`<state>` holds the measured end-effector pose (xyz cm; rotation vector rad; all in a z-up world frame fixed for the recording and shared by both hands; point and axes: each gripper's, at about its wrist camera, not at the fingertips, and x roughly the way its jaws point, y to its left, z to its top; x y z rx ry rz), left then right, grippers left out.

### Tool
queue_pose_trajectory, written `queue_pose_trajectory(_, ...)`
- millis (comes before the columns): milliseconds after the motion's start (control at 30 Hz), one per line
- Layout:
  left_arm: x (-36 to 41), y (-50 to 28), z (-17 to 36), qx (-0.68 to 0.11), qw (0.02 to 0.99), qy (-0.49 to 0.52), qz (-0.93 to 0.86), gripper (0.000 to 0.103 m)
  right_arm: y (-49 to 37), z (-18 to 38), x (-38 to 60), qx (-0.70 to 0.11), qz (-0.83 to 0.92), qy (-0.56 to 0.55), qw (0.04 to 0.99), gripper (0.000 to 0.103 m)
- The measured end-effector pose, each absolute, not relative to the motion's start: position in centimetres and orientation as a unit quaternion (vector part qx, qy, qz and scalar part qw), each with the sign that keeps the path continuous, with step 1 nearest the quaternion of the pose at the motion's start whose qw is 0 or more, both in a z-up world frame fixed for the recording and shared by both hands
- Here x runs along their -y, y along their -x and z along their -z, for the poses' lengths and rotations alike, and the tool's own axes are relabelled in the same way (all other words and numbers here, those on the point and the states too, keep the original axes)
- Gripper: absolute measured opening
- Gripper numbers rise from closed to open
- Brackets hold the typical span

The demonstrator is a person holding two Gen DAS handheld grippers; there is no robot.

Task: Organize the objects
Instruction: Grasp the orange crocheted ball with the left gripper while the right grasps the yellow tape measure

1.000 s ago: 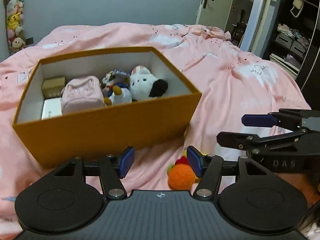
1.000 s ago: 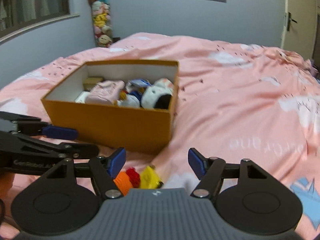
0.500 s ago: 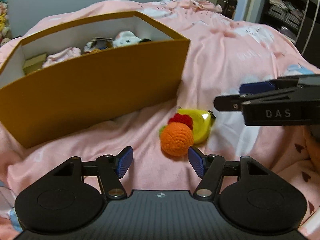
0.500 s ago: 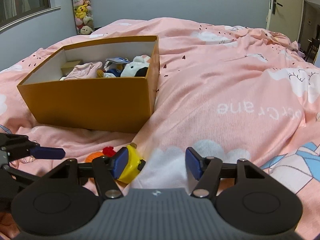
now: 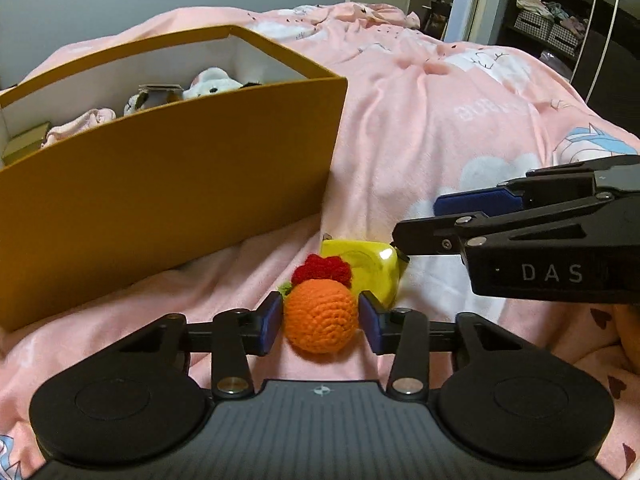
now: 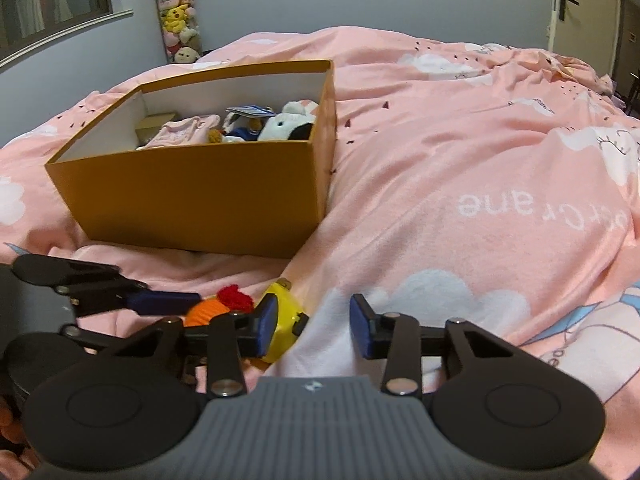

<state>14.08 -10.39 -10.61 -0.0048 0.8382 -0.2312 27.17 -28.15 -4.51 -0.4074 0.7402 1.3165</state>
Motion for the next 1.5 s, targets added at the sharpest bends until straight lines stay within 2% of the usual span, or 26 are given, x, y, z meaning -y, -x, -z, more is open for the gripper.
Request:
queue_pose_trajectory(233, 8.7, -12.9, 9.4, -0.401, 0.913, 0.023, 0.078, 0.046, -26.0, 4.2, 27.8, -0.312, -0.628, 0.205, 0.683, 0.037)
queue_pose_trajectory(333, 7.9, -12.6, 8.9, -0.406, 0.912, 0.027, 0.055, 0.046, -24.6, 4.4, 27.3, -0.285, -0.632, 0.253, 0.675, 0.038)
queue_pose_trajectory(433, 7.2, -12.5, 8.8, -0.417, 0.908, 0.029, 0.035, 0.046, -23.3, 4.6, 26.8, -0.255, -0.646, 0.301, 0.653, 0.042)
queue_pose_trajectory(600, 6.6, -12.7, 9.3, -0.426, 0.904, 0.038, 0.028, 0.046, -21.5, 5.2, 25.8, -0.183, -0.659, 0.398, 0.612, 0.057)
queue_pose_trajectory(833, 6.5, -12.2, 9.5, -0.417, 0.908, 0.038, 0.027, 0.049, -20.7, 7.3, 25.5, -0.141, -0.657, 0.454, 0.585, 0.057)
queue_pose_trajectory(1133, 6.5, -12.5, 10.1, -0.428, 0.902, 0.039, 0.031, 0.051, -21.4, 8.5, 24.6, -0.156, -0.66, 0.458, 0.574, 0.054)
queue_pose_trajectory(1500, 6.5, -12.6, 10.2, -0.429, 0.902, 0.042, 0.033, 0.048, -22.2, 8.9, 24.2, -0.164, -0.662, 0.461, 0.568, 0.053)
